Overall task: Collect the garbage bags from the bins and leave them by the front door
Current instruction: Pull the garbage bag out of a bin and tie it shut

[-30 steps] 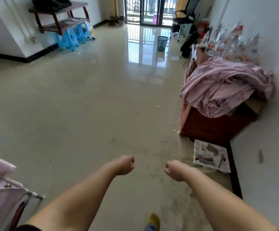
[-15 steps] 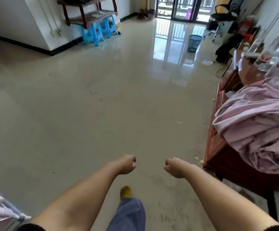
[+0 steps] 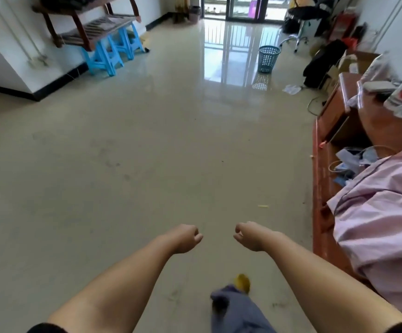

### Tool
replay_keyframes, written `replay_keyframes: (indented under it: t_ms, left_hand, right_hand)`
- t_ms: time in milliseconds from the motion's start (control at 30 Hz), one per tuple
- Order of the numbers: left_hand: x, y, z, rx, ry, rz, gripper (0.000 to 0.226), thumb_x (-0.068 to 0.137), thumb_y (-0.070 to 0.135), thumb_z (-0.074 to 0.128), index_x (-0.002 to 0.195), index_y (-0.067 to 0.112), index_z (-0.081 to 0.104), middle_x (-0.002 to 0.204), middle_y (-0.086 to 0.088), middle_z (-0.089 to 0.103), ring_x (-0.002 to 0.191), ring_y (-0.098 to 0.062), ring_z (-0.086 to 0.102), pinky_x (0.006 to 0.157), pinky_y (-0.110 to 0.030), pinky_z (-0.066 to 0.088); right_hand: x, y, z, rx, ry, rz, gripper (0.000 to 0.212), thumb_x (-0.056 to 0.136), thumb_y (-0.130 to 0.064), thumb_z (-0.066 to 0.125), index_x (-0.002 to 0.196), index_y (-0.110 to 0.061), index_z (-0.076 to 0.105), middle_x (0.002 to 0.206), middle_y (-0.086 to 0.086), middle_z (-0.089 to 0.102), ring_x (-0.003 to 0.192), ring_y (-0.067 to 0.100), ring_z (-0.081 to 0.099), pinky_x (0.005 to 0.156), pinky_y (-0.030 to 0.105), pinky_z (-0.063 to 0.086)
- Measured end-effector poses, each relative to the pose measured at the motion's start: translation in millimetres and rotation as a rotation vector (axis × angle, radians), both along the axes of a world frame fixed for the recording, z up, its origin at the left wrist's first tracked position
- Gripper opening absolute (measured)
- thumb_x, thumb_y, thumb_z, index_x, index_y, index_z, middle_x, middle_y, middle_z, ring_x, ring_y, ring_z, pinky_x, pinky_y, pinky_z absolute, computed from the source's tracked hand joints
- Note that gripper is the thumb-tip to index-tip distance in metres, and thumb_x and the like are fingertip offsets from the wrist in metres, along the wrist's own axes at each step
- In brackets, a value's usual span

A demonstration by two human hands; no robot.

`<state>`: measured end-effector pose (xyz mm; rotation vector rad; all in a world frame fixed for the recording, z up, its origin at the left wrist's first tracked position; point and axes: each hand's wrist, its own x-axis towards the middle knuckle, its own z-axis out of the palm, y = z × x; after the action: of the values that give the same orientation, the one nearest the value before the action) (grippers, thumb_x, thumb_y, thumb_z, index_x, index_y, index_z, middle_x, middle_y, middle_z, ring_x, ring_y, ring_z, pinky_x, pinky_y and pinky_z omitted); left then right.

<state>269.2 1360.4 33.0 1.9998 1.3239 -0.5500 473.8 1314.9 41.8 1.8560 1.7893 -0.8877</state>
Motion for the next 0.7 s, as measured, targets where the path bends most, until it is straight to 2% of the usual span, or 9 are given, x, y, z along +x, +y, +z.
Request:
replay_keyframes:
  t_ms: [167,400,700]
  left_hand:
    - [75.6,133.2,-9.2,0.008,-0.054,0.052,0.043,0.099,0.037,0.035,0.117,0.005,0.056,0.124,-0.016,0.058,0.112,-0.031,0.055,0.094,-0.035,0.044]
    - [152.1,291.0,1.4,-0.018,-0.098,0.147,0.041,0.099,0.036,0.035,0.114,0.004,0.057,0.120,-0.017,0.060,0.108,-0.030,0.056,0.089,-0.034,0.043]
    - [170.5,518.9,-14.5,0.008,-0.040,0.128,0.042,0.099,0.035,0.035,0.110,0.001,0.058,0.117,-0.019,0.061,0.105,-0.032,0.056,0.087,-0.035,0.043]
  right_hand:
    - [73.6,131.3,-4.9,-0.033,-0.052,0.118,0.042,0.103,-0.027,0.028,0.136,-0.004,0.040,0.138,0.017,0.046,0.124,0.033,0.047,0.100,0.037,0.039]
    - [162.4,300.4,10.0,-0.071,-0.116,0.126,0.045,0.102,-0.032,0.029,0.137,-0.006,0.039,0.141,0.013,0.045,0.127,0.029,0.045,0.102,0.035,0.037]
    - [180.2,542.1,-0.6,-0.027,-0.070,0.181,0.046,0.101,-0.033,0.029,0.139,-0.007,0.037,0.142,0.013,0.045,0.128,0.029,0.044,0.105,0.038,0.037]
